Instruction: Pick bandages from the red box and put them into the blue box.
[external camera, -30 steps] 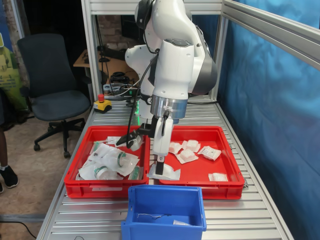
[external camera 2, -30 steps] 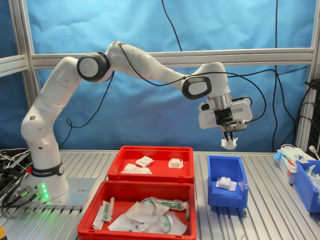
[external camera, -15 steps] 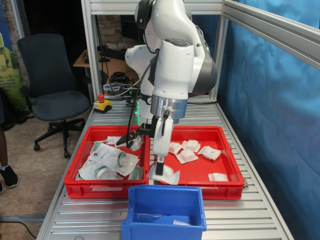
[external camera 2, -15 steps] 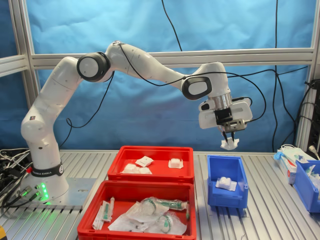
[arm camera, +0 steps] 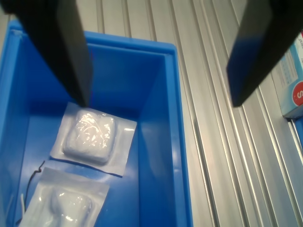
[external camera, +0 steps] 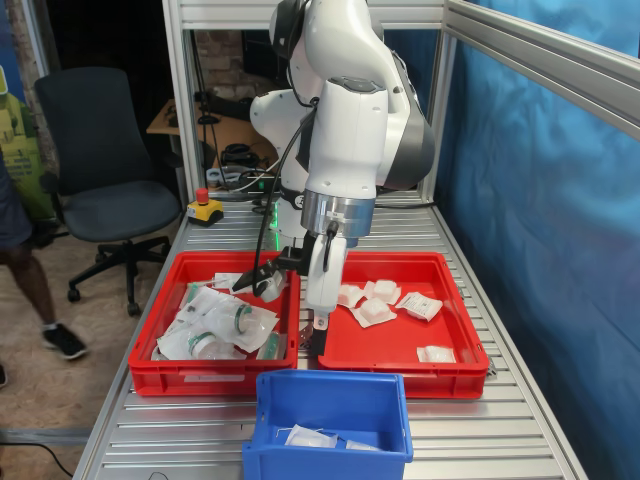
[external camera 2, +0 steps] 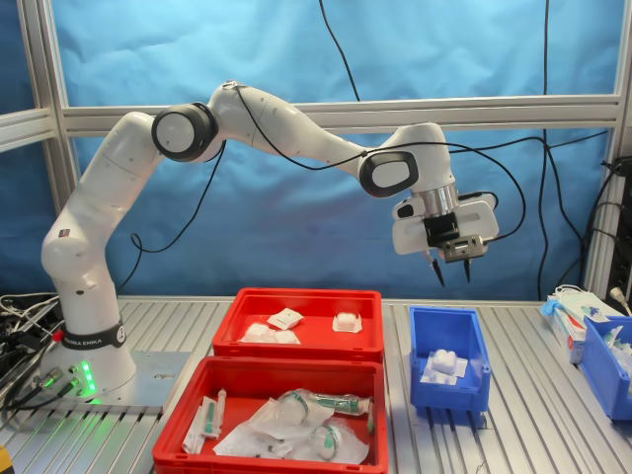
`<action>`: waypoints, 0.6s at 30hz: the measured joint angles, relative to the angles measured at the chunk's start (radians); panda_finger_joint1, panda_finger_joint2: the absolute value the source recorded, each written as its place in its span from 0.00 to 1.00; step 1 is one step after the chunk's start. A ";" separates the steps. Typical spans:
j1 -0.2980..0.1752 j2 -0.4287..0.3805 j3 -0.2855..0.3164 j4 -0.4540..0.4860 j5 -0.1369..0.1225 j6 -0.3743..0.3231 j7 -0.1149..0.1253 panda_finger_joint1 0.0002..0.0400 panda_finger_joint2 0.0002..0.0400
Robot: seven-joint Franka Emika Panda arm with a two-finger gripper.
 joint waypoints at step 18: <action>0.000 0.000 0.000 0.000 0.000 0.000 0.000 0.98 0.98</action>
